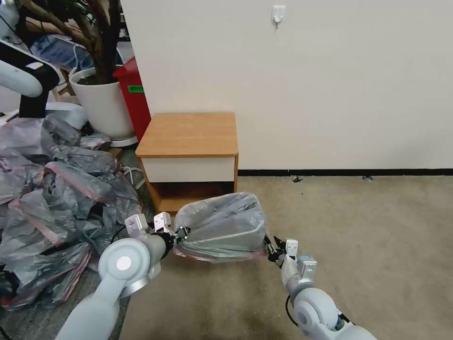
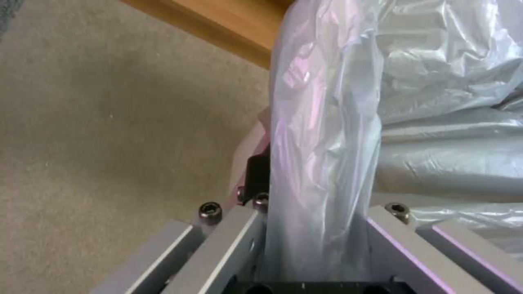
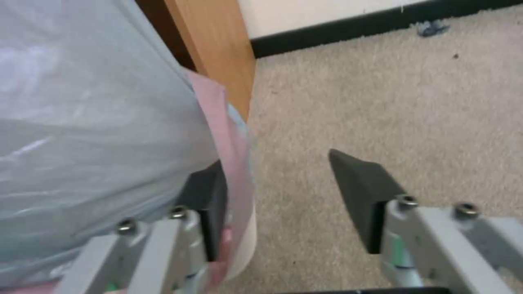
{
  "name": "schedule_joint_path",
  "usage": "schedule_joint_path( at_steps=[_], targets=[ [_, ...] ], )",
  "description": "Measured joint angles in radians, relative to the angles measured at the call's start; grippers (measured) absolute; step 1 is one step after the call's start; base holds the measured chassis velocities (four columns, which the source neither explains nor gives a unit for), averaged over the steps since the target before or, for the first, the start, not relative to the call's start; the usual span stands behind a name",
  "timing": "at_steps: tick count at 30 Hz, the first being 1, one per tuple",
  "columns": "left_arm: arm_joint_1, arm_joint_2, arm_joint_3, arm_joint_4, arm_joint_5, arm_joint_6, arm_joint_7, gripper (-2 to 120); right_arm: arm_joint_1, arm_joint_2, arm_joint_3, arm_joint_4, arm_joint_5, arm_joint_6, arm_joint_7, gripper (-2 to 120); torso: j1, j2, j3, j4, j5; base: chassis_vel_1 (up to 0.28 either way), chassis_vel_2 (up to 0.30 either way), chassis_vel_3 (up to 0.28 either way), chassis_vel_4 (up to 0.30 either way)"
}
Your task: Pick up the garbage bag from the table and place it over the trash can.
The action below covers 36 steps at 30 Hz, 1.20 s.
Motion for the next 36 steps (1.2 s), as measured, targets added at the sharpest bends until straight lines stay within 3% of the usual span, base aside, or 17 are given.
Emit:
schedule_joint_path(
  at_steps=[8,13,19,25,32,36],
  targets=[
    [-0.009,-0.002,-0.011,0.015,0.011,-0.004,0.007,3,-0.003,-0.018,0.022,0.009,-0.024,-0.001,0.006,79,0.000,0.000,0.000,0.0000,0.0000,0.000,0.000,0.000,0.000],
    [-0.005,0.029,-0.002,0.018,0.104,-0.007,0.063,3,-0.002,-0.051,0.088,0.047,-0.045,-0.021,0.008,99,0.000,0.000,0.000,0.0001,0.0000,0.000,0.000,0.000,0.000],
    [0.011,0.046,0.009,0.018,0.230,-0.021,0.133,3,-0.016,-0.097,0.144,0.116,-0.090,-0.033,-0.030,111,0.000,0.000,0.000,0.0001,-0.0002,0.000,0.000,0.000,0.000],
    [0.013,0.035,0.003,0.011,0.224,-0.026,0.132,3,-0.047,-0.087,0.114,0.123,-0.117,-0.038,-0.029,114,0.000,0.000,0.000,0.0000,0.0001,0.000,0.000,0.000,0.000],
    [0.017,0.043,-0.038,-0.042,0.048,-0.004,0.100,3,-0.034,-0.053,0.076,0.083,-0.121,-0.049,-0.027,111,0.000,0.000,0.000,0.0001,-0.0001,0.000,0.000,0.000,0.000],
    [0.019,0.048,-0.059,-0.055,-0.002,0.003,0.080,3,-0.032,-0.054,0.071,0.062,-0.121,-0.059,-0.027,106,0.000,0.000,0.000,0.0001,-0.0001,0.000,0.000,0.000,0.000]
  ],
)
